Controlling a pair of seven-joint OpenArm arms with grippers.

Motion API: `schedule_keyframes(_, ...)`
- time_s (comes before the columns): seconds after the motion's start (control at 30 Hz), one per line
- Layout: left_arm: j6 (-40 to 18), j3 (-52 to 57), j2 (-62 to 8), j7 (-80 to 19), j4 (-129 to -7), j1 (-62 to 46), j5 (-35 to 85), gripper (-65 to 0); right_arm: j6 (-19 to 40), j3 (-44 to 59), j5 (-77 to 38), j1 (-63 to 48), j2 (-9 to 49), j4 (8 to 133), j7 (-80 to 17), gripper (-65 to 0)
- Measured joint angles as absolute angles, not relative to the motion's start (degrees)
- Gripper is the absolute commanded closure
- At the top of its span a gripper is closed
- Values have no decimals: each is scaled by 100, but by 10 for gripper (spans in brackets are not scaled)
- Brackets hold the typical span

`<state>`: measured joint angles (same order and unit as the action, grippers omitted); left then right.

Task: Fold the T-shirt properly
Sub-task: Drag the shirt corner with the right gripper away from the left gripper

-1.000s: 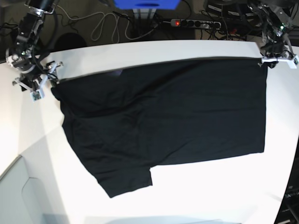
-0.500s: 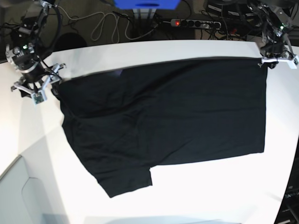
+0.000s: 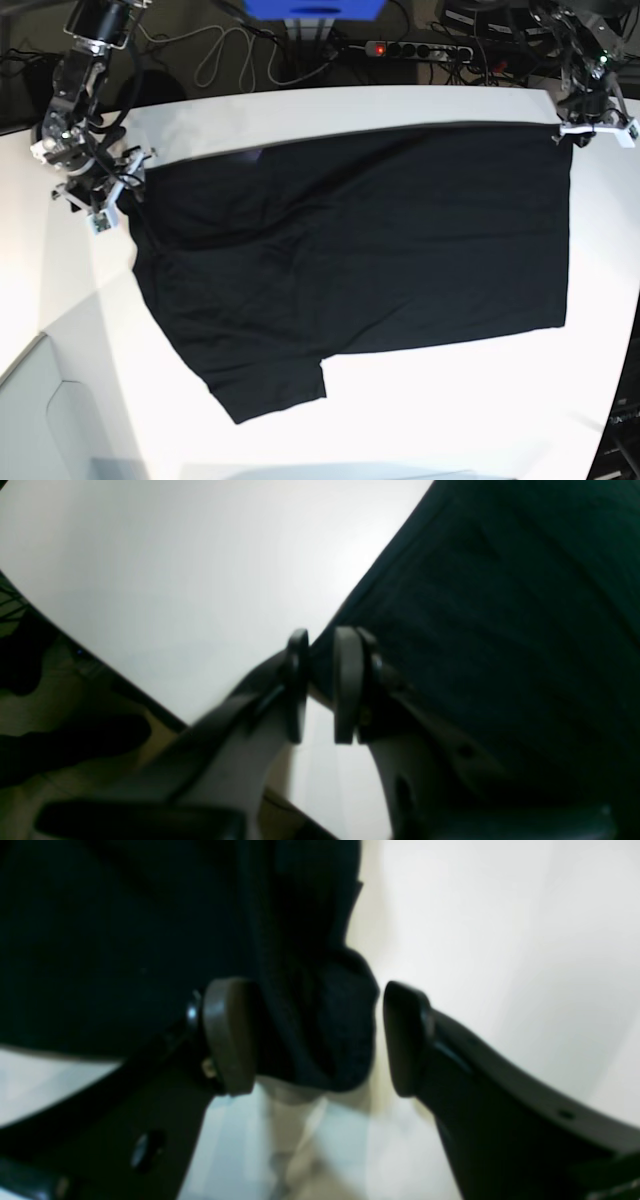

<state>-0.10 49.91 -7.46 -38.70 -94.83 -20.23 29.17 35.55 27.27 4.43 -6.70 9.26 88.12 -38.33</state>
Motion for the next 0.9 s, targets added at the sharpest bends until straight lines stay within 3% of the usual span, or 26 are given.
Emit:
schedule_keyframes(0.5,-5,4984,-729,-3885,-9155,-1900,2891,-94,3553,2731,434,-674,937,8707,-3771,-383)
schedule_keyframes(0.67,-5,4998,-731,-3922,-9161,-1892,2891,-174,3553,2731,436,-674,939,8707,-3769,-400)
schedule_keyframes(0.9,-5,4982,-733,-3927,-9161,-1890,2891,-181,3553,2731,436,-670,939,8707,-3771,-401)
